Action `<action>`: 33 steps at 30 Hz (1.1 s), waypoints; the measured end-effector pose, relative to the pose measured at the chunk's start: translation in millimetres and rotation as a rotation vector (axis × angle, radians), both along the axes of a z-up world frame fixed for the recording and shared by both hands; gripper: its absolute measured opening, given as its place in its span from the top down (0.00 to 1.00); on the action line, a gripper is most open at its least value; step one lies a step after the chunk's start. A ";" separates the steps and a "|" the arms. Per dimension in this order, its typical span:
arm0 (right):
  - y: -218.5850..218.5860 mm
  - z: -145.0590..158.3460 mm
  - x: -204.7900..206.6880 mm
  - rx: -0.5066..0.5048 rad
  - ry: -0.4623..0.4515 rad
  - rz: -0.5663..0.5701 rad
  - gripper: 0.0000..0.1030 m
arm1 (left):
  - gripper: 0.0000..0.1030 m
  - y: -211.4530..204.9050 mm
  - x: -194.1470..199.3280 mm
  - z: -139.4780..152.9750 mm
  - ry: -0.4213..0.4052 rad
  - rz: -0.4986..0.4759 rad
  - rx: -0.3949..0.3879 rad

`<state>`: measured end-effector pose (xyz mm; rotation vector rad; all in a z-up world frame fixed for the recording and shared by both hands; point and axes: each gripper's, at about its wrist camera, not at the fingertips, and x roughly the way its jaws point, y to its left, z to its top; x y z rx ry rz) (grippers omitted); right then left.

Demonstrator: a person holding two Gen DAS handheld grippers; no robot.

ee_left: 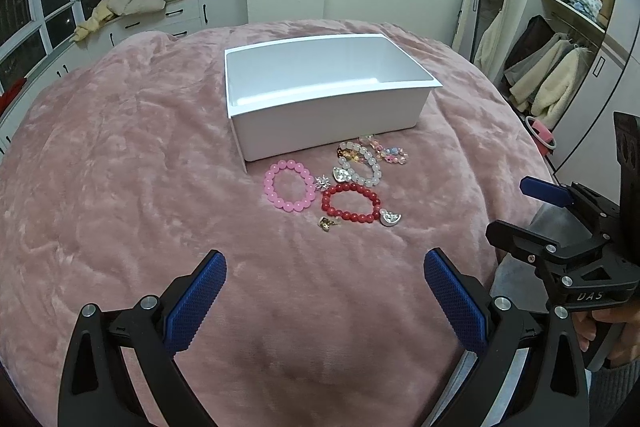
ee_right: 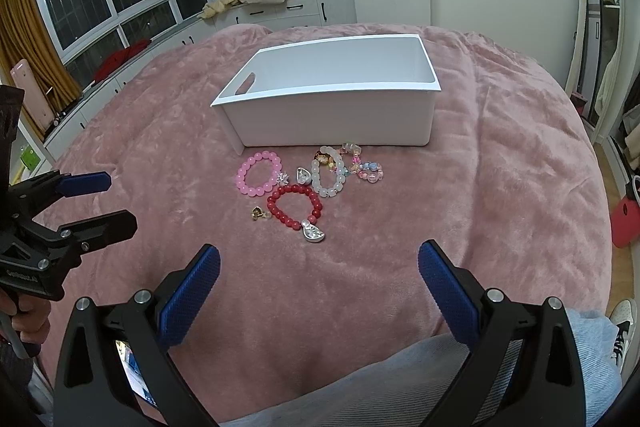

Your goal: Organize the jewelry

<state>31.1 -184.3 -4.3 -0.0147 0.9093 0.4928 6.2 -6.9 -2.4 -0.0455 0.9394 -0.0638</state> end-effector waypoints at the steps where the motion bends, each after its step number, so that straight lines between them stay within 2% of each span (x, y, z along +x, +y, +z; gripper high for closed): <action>1: 0.3 -0.6 -0.1 0.002 0.001 0.001 0.05 | 0.03 -0.7 0.5 -0.3 0.001 -0.002 0.000; 33: 5.8 -7.8 -2.3 0.020 0.019 -0.001 0.05 | 0.03 -6.9 21.8 -9.0 0.022 -0.027 -0.003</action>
